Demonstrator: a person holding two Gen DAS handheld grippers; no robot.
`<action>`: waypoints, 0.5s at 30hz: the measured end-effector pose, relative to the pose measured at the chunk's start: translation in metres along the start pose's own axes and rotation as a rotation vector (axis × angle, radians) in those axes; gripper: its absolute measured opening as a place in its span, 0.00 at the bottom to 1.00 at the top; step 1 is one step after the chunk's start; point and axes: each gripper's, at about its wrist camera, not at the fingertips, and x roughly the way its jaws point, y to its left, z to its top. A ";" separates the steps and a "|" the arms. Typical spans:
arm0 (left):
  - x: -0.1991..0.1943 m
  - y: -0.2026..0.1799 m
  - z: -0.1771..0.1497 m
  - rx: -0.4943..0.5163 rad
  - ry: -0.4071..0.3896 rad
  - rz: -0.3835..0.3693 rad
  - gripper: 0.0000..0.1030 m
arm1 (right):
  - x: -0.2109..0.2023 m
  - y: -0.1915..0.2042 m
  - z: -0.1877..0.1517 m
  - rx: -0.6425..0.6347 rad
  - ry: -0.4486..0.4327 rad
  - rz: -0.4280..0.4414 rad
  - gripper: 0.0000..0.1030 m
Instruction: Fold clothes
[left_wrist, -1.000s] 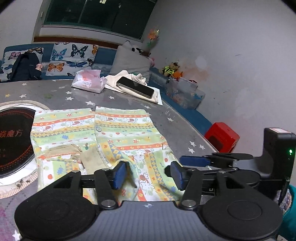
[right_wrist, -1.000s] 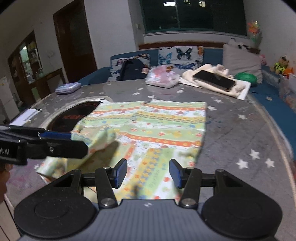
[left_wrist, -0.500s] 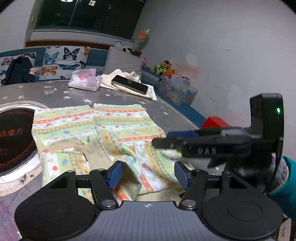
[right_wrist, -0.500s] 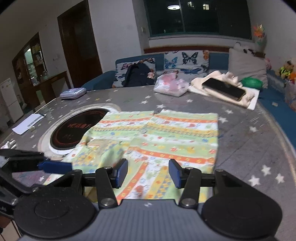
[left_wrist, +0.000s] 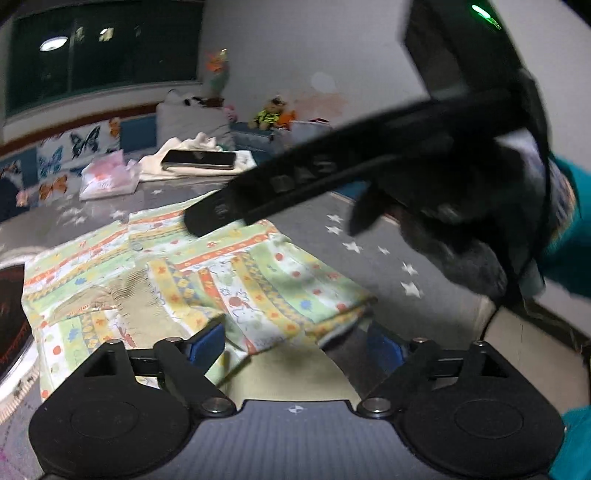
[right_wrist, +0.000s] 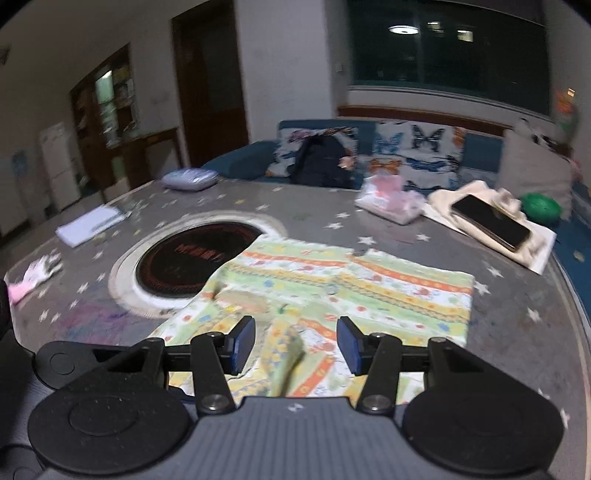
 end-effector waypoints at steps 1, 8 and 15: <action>-0.001 0.000 -0.003 0.005 0.003 0.003 0.90 | 0.003 0.003 0.001 -0.012 0.015 0.018 0.48; -0.016 0.007 -0.027 -0.006 0.029 0.025 0.90 | 0.031 0.027 -0.002 -0.107 0.123 0.124 0.47; -0.052 0.031 -0.048 -0.072 0.030 0.091 0.91 | 0.053 0.041 -0.023 -0.158 0.209 0.144 0.46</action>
